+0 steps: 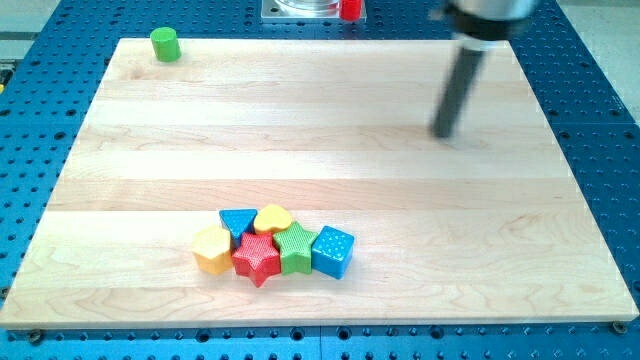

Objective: Move the green circle to the top left of the cube

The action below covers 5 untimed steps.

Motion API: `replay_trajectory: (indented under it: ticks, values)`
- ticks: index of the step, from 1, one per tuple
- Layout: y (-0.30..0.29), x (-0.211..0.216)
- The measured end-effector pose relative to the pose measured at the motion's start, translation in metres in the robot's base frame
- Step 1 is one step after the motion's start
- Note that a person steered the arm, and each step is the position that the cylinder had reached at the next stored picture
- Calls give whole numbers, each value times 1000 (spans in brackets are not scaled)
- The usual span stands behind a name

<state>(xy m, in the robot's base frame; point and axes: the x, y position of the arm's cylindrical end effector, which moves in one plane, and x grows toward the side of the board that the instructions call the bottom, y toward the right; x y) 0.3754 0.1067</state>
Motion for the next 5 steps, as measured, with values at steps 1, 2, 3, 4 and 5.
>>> replay_trajectory:
  ticks: [1, 2, 3, 4, 5]
  values:
    - [-151, 0]
    - [-281, -56]
    - [-408, -68]
    - [-402, -160]
    - [-364, -183]
